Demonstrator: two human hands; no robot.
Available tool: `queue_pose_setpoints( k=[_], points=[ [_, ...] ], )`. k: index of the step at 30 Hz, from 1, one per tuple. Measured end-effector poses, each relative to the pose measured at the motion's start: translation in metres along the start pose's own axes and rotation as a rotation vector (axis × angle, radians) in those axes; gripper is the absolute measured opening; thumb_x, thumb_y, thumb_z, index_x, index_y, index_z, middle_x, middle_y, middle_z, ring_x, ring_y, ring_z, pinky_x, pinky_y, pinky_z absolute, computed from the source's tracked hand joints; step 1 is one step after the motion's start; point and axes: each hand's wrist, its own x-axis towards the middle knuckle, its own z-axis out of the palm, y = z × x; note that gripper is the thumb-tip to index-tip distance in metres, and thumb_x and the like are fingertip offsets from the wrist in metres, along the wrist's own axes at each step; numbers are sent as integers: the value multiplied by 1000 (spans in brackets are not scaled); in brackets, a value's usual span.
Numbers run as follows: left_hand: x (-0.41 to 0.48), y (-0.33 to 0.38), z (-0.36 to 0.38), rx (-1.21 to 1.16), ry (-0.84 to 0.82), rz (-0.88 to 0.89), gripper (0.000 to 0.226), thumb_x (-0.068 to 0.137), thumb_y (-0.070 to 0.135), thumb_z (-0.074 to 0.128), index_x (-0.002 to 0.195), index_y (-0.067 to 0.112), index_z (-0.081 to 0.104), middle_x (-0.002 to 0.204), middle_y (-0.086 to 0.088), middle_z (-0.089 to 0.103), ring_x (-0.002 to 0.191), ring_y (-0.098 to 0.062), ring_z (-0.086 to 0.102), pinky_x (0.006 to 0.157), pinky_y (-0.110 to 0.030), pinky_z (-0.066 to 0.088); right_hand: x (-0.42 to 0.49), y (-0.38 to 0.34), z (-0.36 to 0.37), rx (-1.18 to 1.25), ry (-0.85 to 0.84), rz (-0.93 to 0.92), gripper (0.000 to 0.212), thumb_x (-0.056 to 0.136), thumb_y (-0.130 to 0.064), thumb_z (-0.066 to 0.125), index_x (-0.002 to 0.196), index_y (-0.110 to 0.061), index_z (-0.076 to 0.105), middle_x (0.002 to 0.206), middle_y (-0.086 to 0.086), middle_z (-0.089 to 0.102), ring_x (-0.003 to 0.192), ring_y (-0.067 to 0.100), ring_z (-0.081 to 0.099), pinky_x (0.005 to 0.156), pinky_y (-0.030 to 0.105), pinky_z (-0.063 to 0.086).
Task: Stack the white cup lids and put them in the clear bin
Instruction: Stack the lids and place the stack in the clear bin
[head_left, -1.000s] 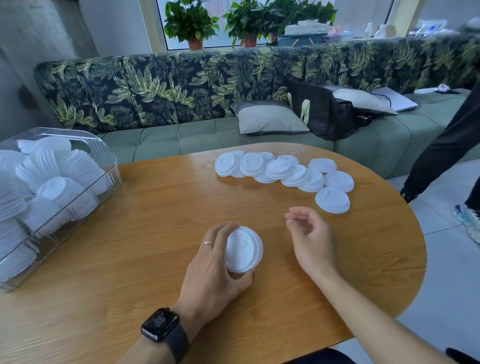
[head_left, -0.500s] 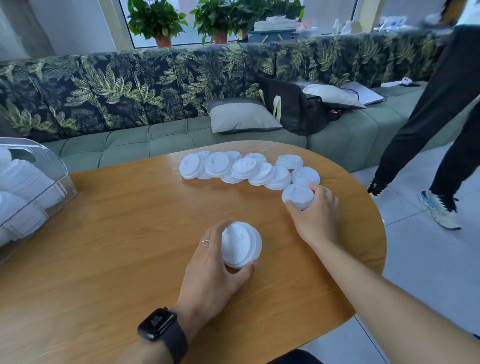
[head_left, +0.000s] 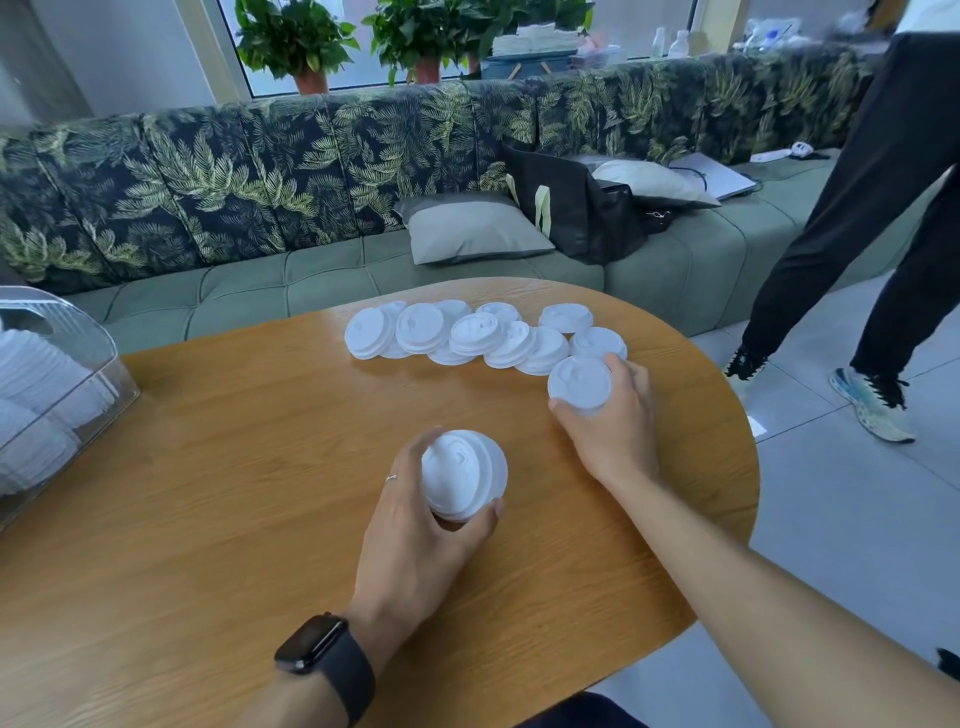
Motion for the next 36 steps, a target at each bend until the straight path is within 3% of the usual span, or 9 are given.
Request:
queue_pose_setpoints(
  k=[5, 8, 12, 14, 19, 27, 31, 36],
  points=[
    [-4, 0, -9, -66, 27, -41, 83, 70, 56, 82, 137, 44, 35, 128, 21, 53, 119, 0, 51, 97, -23, 46, -44, -16, -2, 158, -45, -76, 74, 73, -24, 87, 138, -26, 51, 134, -10, 37, 114, 5, 50, 91, 20, 39],
    [-8, -2, -17, -78, 49, -47, 81, 71, 55, 83, 137, 43, 36, 128, 21, 54, 119, 2, 51, 96, -20, 46, -72, -31, 5, 272, -95, -110, 74, 71, -24, 89, 132, -33, 48, 129, -14, 47, 110, -2, 50, 90, 16, 40],
    [-13, -7, -31, -99, 87, -59, 81, 71, 55, 84, 136, 44, 38, 128, 27, 54, 120, 2, 51, 98, -29, 49, -99, -46, 21, 381, -230, -83, 73, 67, -20, 90, 121, -39, 45, 116, -16, 64, 102, 4, 63, 81, 25, 52],
    [-15, -8, -40, -113, 98, -69, 82, 70, 55, 85, 136, 44, 38, 126, 28, 54, 119, 5, 51, 96, -27, 50, -109, -51, 28, 418, -282, -72, 74, 63, -18, 90, 119, -38, 47, 112, -14, 67, 100, 4, 65, 80, 28, 55],
    [-19, -13, -56, -179, 137, -101, 75, 72, 52, 85, 133, 40, 43, 120, 25, 60, 113, 6, 57, 90, -21, 51, -127, -68, 42, 502, -375, -29, 66, 70, -20, 92, 122, -34, 53, 112, -13, 69, 101, 3, 67, 80, 18, 55],
    [-19, -27, -68, -222, 188, -148, 79, 70, 64, 81, 134, 39, 41, 122, 22, 59, 113, 4, 58, 94, -32, 54, -139, -88, 53, 716, -442, 231, 32, 92, -15, 72, 122, -27, 68, 112, -8, 76, 107, 6, 71, 92, 27, 57],
    [-21, -34, -68, -198, 219, -149, 84, 68, 67, 81, 135, 39, 40, 124, 23, 57, 116, 5, 55, 98, -33, 52, -141, -90, 62, 729, -457, 313, 63, 86, -9, 76, 144, -20, 54, 118, -4, 76, 107, 7, 72, 99, 34, 57],
    [-21, -36, -67, -177, 241, -126, 79, 71, 54, 85, 133, 41, 39, 123, 25, 55, 116, 5, 54, 96, -27, 51, -139, -92, 66, 776, -453, 392, 40, 79, -2, 74, 115, -19, 69, 107, 6, 78, 103, 22, 74, 96, 49, 59]
  ],
)
